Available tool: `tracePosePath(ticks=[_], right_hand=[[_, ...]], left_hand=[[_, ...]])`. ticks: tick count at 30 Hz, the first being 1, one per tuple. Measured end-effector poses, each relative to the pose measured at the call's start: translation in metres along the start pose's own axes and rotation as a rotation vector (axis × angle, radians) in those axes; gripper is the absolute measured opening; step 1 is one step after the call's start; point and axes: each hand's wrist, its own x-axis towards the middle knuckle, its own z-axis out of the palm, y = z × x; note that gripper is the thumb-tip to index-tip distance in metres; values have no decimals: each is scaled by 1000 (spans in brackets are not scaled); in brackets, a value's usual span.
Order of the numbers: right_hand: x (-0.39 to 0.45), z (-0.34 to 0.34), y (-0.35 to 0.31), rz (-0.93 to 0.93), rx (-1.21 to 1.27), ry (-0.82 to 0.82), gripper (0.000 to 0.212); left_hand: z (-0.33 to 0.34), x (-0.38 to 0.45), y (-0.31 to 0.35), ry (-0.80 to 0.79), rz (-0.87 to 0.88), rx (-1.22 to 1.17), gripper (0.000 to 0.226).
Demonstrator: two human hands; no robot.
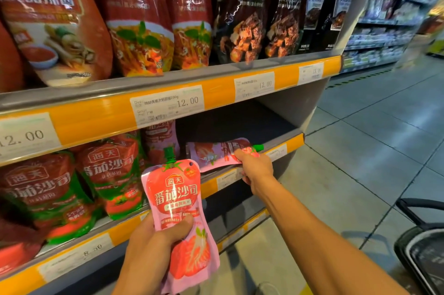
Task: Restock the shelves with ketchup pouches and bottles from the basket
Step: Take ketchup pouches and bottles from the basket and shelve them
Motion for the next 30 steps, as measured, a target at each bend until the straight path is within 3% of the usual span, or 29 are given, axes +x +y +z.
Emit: tracePosePath(ticks=[3, 8, 10, 14, 22, 27, 30], right_hand=[[-7, -3, 1, -103, 142, 42, 21], [-20, -20, -7, -210, 336, -23, 21], [-23, -25, -16, -235, 371, -38, 23], [-29, -22, -31, -342, 351, -132, 24], [-40, 12, -55, -493, 308, -318, 25], [-45, 31, -65, -595, 268, -440, 33], [-49, 43, -61, -639, 216, -507, 36]], left_hand=[[2, 1, -2, -4, 16, -7, 48], [0, -3, -6, -16, 32, -16, 21], [-3, -9, -8, -5, 47, -6, 25], [-14, -24, -13, 22, 39, 17, 52], [-32, -26, -22, 149, 84, 24, 31], [-36, -29, -16, 144, 141, 11, 57], [-37, -29, -12, 146, 162, 6, 61]])
